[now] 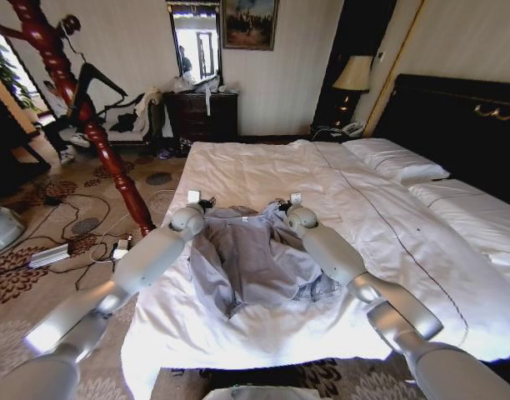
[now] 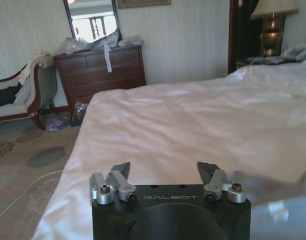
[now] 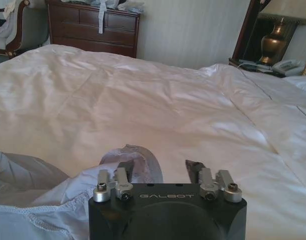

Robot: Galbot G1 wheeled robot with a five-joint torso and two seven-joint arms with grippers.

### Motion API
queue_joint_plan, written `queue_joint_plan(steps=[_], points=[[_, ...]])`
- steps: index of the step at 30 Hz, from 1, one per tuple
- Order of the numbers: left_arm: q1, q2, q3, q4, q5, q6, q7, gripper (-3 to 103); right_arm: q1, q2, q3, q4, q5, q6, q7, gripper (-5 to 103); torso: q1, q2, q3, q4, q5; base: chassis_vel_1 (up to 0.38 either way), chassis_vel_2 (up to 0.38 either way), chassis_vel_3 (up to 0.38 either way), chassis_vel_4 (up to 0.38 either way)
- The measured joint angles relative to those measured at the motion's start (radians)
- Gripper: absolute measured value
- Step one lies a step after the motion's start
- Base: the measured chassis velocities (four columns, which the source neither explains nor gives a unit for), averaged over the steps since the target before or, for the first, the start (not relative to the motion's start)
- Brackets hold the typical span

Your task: Pick up the clothes from the bed and hang them on the clothes hanger.

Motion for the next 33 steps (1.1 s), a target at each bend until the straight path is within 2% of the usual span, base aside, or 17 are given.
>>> queue_joint_plan(steps=[1, 2, 3, 4, 6, 7, 8, 10, 12, 14, 16, 21, 26, 31, 33], points=[[0.038, 0.032, -0.023, -0.04, 0.001, -0.002, 0.0, 80, -0.003, -0.007, 0.005, 0.008, 0.034, 0.002, -0.004, 61, 0.0, 0.0, 0.0, 0.0002, 0.0003, 0.0, 0.0, 0.0, 0.0], [0.121, 0.086, -0.077, -0.108, 0.001, -0.003, 0.0, 90, -0.01, -0.02, 0.023, 0.033, 0.13, -0.004, -0.005, 67, 0.0, 0.0, 0.0, 0.0012, 0.0002, 0.0, 0.0, 0.0, 0.0], [0.121, 0.086, -0.077, -0.108, 0.001, -0.003, 0.0, 90, -0.01, -0.02, 0.023, 0.033, 0.13, -0.004, -0.005, 67, 0.0, 0.0, 0.0, 0.0012, 0.0002, 0.0, 0.0, 0.0, 0.0], [0.191, 0.124, -0.124, -0.159, 0.002, -0.003, 0.0, 96, -0.016, -0.034, 0.04, 0.054, 0.209, -0.015, -0.005, 73, 0.0, 0.0, 0.0, 0.0017, -0.0002, 0.0, 0.0, 0.0, 0.0], [0.275, 0.172, -0.185, -0.226, 0.009, -0.003, 0.003, 98, -0.024, -0.049, 0.064, 0.073, 0.289, -0.029, -0.004, 84, 0.0, 0.0, 0.0, 0.0017, -0.0004, 0.0, 0.0, 0.0, 0.0], [0.325, 0.203, -0.216, -0.27, 0.014, -0.009, 0.005, 100, -0.034, -0.062, 0.081, 0.083, 0.334, -0.036, -0.001, 84, 0.0, 0.0, 0.0, 0.0019, 0.0002, 0.0, 0.0, 0.0, 0.0], [0.366, 0.226, -0.238, -0.308, 0.017, -0.014, 0.005, 100, -0.045, -0.074, 0.098, 0.089, 0.382, -0.042, 0.003, 94, 0.0, 0.0, 0.0, 0.0008, 0.0003, 0.0, 0.0, 0.0, 0.0], [0.385, 0.235, -0.248, -0.326, 0.019, -0.016, 0.005, 100, -0.049, -0.078, 0.106, 0.092, 0.407, -0.045, 0.006, 94, 0.0, 0.0, 0.0, 0.0003, 0.0002, 0.0, 0.0, 0.0, 0.0], [0.457, 0.258, -0.293, -0.39, 0.021, -0.023, 0.001, 100, -0.058, -0.088, 0.129, 0.103, 0.501, -0.053, 0.02, 99, 0.0, 0.0, 0.0, -0.0004, 0.0005, 0.0, 0.0, 0.0, 0.0], [0.484, 0.264, -0.306, -0.413, 0.021, -0.024, -0.002, 100, -0.06, -0.089, 0.136, 0.109, 0.532, -0.055, 0.026, 100, 0.0, 0.0, 0.0, -0.0002, 0.0006, 0.0, 0.0, 0.0, 0.0], [0.537, 0.274, -0.326, -0.456, 0.027, -0.026, -0.01, 100, -0.06, -0.089, 0.147, 0.123, 0.588, -0.047, 0.033, 100, 0.0, 0.0, 0.0, 0.0011, 0.0001, 0.0, 0.0, 0.0, 0.0], [0.599, 0.279, -0.343, -0.499, 0.051, -0.028, -0.015, 100, -0.043, -0.071, 0.164, 0.129, 0.657, 0.008, 0.04, 100, 0.0, 0.0, 0.0, 0.0005, 0.0003, 0.0, 0.0, 0.0, 0.0], [0.633, 0.278, -0.35, -0.516, 0.066, -0.028, -0.019, 100, -0.024, -0.041, 0.184, 0.129, 0.725, 0.047, 0.056, 100, 0.0, 0.0, 0.0, 0.0009, 0.0002, 0.0, 0.0, 0.0, 0.0], [0.652, 0.276, -0.353, -0.526, 0.081, -0.029, -0.019, 100, -0.005, -0.005, 0.199, 0.116, 0.758, 0.075, 0.103, 100, 0.0, 0.0, 0.0, 0.0005, 0.0003, 0.0, 0.0, 0.0, 0.0], [0.668, 0.275, -0.36, -0.536, 0.085, -0.029, -0.02, 100, 0.002, 0.001, 0.2, 0.113, 0.756, 0.082, 0.122, 100, 0.0, 0.0, 0.0, 0.0014, 0.0001, 0.0, 0.0, 0.0, 0.0]])
